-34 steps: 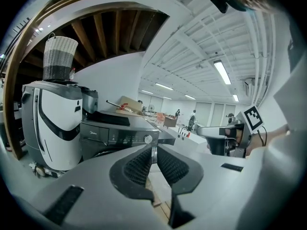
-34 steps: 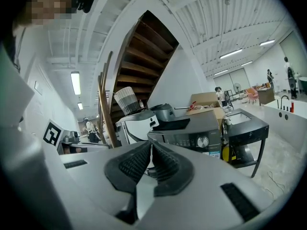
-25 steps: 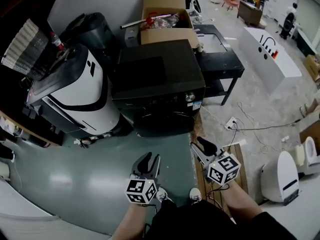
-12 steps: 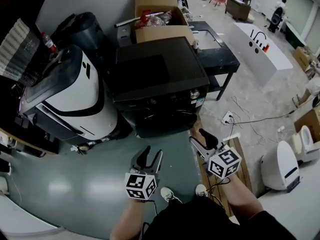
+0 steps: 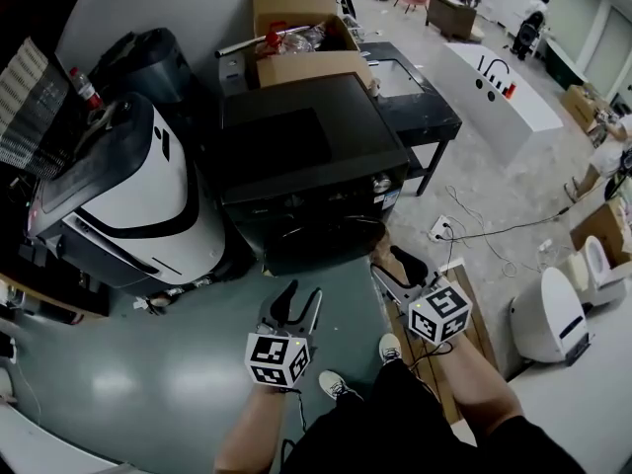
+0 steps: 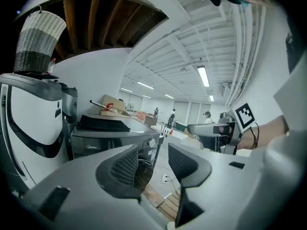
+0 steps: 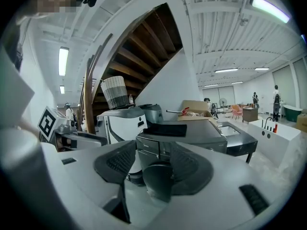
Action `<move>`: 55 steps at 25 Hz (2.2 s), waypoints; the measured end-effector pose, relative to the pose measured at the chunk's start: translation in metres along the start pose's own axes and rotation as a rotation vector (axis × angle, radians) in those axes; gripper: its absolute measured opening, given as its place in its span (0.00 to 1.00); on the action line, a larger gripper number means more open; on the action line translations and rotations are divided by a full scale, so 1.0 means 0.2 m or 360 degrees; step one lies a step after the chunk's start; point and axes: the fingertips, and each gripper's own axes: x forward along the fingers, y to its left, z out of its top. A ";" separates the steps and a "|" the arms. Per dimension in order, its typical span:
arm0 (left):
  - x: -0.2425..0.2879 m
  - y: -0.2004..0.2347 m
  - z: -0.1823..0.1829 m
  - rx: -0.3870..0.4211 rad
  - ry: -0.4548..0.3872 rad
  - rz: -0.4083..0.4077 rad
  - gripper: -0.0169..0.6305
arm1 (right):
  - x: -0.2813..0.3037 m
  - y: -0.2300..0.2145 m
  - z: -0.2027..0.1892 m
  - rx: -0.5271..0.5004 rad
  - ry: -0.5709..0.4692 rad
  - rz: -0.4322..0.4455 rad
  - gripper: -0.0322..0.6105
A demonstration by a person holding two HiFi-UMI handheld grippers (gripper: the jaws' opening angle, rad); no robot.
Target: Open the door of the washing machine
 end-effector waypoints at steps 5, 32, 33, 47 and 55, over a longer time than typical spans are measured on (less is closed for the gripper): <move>0.06 0.02 -0.02 0.0004 0.0026 -0.0011 0.33 | 0.06 -0.07 -0.03 -0.0010 0.0032 -0.0018 0.41; 0.95 0.20 -0.46 -0.0148 0.0278 0.0180 0.33 | 0.77 -0.96 -0.69 0.0073 0.0402 0.0162 0.41; 0.99 0.20 -0.48 -0.0157 0.0290 0.0185 0.33 | 0.80 -0.99 -0.73 0.0077 0.0428 0.0166 0.41; 1.40 0.33 -0.74 -0.0268 0.0382 0.0282 0.33 | 1.17 -1.23 -1.24 -0.0070 0.0737 0.0339 0.41; 1.47 0.36 -0.84 -0.0314 0.0414 0.0316 0.33 | 1.31 -1.26 -1.40 -0.0188 0.0870 0.0436 0.41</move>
